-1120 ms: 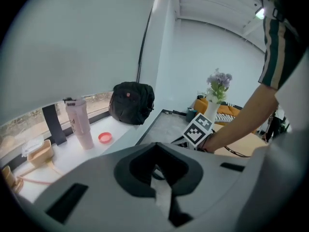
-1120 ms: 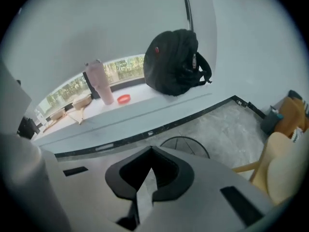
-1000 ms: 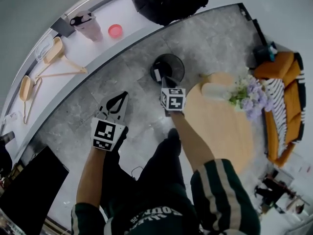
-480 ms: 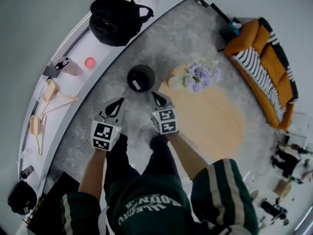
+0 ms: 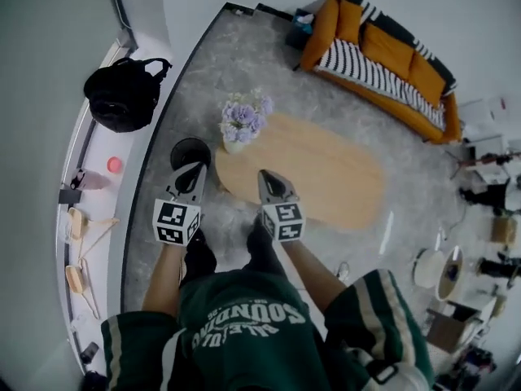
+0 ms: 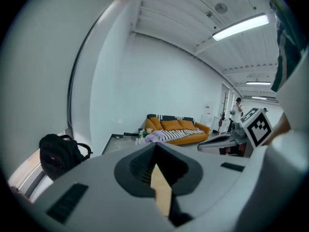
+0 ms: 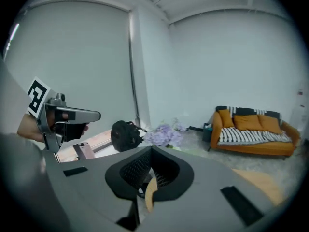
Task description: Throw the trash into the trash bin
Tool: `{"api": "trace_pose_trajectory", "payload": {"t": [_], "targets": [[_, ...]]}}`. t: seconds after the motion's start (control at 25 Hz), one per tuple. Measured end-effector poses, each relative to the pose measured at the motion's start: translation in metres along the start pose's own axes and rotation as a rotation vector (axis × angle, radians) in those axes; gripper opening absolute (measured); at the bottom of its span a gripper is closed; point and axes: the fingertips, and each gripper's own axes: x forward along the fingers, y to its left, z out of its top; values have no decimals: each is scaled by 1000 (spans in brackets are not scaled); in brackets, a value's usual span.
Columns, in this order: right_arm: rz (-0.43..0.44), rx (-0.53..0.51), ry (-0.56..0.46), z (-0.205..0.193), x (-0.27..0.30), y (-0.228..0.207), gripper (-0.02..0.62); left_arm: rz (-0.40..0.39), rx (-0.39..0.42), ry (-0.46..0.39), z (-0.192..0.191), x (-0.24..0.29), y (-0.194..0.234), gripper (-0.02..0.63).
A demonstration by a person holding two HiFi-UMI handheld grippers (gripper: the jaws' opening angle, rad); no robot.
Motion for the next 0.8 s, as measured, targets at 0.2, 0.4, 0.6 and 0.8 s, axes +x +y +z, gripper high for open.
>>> {"api": "trace_pose_trajectory", "payload": {"t": [0.2,0.4,0.6,0.8], "targets": [[-212,99,-92,29,-68,-73,0,-156,94,-50,50,40,-56,0],[-345,153,-153,33,-123,-111,-2,-277,168,-50,68,57,-103,0],[-421,178,-232,40,-161,-119,-2,-350,211,-36,72,58,-131,0],[-453,204,-249,37,-180,-115,-2,-370,228,-38,70,50,-140,0]]}}
